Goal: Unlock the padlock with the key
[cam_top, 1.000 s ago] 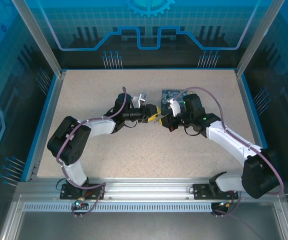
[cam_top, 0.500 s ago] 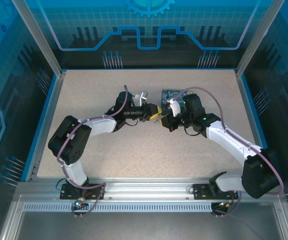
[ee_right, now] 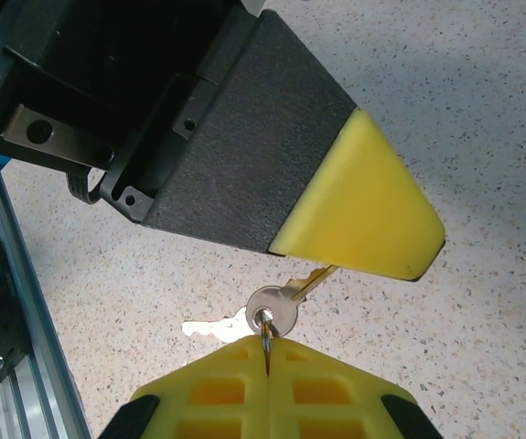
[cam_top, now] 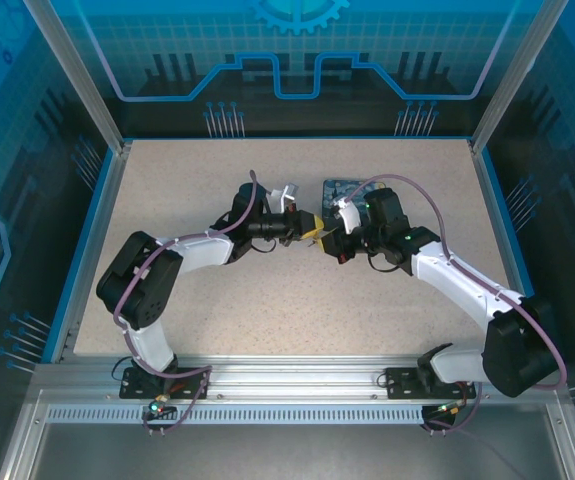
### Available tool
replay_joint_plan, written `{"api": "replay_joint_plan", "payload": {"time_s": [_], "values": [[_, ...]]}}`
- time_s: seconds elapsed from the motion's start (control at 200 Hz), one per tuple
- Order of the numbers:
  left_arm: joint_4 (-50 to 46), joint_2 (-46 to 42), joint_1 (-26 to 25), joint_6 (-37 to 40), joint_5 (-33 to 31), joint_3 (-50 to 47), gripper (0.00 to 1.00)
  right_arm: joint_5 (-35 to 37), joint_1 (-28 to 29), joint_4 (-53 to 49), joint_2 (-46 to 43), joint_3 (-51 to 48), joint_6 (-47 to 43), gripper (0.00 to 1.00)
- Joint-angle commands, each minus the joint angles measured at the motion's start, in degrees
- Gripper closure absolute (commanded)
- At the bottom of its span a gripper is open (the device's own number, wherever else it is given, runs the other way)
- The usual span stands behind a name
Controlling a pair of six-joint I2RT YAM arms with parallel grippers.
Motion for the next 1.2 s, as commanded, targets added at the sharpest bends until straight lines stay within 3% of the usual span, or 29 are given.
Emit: {"api": "replay_joint_plan", "payload": {"time_s": [0.0, 0.07, 0.15, 0.27, 0.56, 0.79, 1.045, 1.196], "values": [[-1.45, -0.89, -0.38, 1.44, -1.31, 0.73, 1.0, 1.9, 0.5, -0.01, -0.91, -0.08, -0.05, 1.0], [-2.18, -2.31, -0.42, 1.84, -4.37, -0.07, 1.0, 3.39, -0.12, -0.11, -2.03, -1.03, 1.17, 0.72], [-2.17, -4.25, -0.38, 1.91, -8.61, -1.15, 1.0, 3.67, -2.02, 1.12, -4.62, -4.1, 4.88, 0.51], [-1.49, -7.27, -0.46, 1.4, -15.13, -2.71, 1.0, 3.07, -3.83, 4.8, -8.13, -7.95, 13.67, 0.35], [6.81, -10.62, -2.24, -8.15, -31.58, -8.0, 1.0, 1.64, -3.74, 26.19, -6.25, -13.16, 39.47, 0.33], [7.56, -13.08, -6.99, -13.47, -46.01, -10.04, 1.0, 4.22, -3.35, 42.51, -0.96, -14.81, 55.43, 0.34], [11.11, -14.41, -11.48, -17.7, -60.38, -12.25, 1.0, 8.36, -1.88, 52.26, 3.34, -16.53, 63.49, 0.38], [13.06, -13.3, -12.65, -20.53, -64.07, -12.41, 1.0, 8.78, -0.78, 56.86, 6.17, -15.83, 66.26, 0.42]]}}
